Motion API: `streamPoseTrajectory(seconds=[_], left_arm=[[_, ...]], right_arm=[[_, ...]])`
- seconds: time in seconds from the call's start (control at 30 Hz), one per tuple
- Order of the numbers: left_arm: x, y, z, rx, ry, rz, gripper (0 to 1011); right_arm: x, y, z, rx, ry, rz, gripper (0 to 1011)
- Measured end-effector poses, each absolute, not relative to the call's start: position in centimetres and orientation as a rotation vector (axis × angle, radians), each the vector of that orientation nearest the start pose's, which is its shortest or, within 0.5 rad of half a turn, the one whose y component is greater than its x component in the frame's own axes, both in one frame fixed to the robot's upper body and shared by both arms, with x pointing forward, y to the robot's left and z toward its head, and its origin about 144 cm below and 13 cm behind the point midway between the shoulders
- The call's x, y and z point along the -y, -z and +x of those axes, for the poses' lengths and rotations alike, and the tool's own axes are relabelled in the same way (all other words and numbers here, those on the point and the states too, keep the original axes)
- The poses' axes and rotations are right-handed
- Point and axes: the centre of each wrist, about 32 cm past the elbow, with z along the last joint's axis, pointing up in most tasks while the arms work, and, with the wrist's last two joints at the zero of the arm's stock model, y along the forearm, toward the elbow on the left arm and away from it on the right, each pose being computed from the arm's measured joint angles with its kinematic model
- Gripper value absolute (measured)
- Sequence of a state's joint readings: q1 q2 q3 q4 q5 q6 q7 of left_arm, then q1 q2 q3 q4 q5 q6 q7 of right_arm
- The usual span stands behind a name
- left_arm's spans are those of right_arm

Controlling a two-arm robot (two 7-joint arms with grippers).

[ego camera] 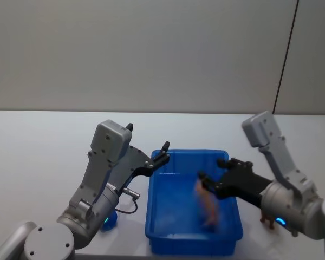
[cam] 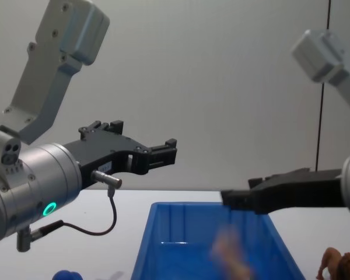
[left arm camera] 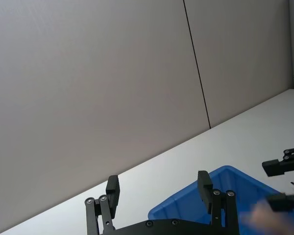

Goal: Pick up the two dolls from the table and place them into the box.

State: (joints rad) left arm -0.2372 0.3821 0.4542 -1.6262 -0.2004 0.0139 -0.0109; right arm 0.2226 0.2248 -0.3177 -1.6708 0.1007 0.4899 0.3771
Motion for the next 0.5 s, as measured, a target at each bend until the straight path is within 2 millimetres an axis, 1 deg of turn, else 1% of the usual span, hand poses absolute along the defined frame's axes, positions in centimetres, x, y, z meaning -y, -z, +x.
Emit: streamPoseTrajectory(seconds=[0.17, 0.2, 0.23, 0.27, 0.33, 0.37, 0.4, 0.47, 0.5], left_arm=[[-19.84, -120.44, 49.20, 0.268, -1.124, 0.061, 1001], [-19.84, -120.44, 49.20, 0.268, -1.124, 0.061, 1001], [-19.84, -120.44, 49.20, 0.268, -1.124, 0.061, 1001], [-19.84, -120.44, 49.20, 0.268, -1.124, 0.061, 1001], [-19.84, -120.44, 49.20, 0.268, -1.124, 0.061, 1001], [-19.84, -120.44, 49.20, 0.268, -1.124, 0.061, 1001], [-19.84, -120.44, 49.20, 0.268, -1.124, 0.061, 1001], [-19.84, -120.44, 49.20, 0.268, -1.124, 0.061, 1001], [-19.84, -120.44, 49.20, 0.268, -1.124, 0.061, 1001]], right_arm=[[17.87, -122.81, 49.81, -0.063, 0.894, -0.327, 682], [17.79, -122.81, 49.80, -0.062, 0.893, -0.328, 738], [17.74, -122.80, 49.79, -0.062, 0.893, -0.328, 738], [17.67, -122.79, 49.77, -0.060, 0.892, -0.329, 793], [17.66, -122.80, 49.77, -0.055, 0.894, -0.327, 824], [17.67, -122.84, 49.74, -0.050, 0.898, -0.323, 883], [17.67, -122.84, 49.74, -0.050, 0.898, -0.323, 883], [17.88, -122.89, 49.66, -0.042, 0.906, -0.317, 933], [18.11, -122.90, 49.60, -0.038, 0.914, -0.312, 976]])
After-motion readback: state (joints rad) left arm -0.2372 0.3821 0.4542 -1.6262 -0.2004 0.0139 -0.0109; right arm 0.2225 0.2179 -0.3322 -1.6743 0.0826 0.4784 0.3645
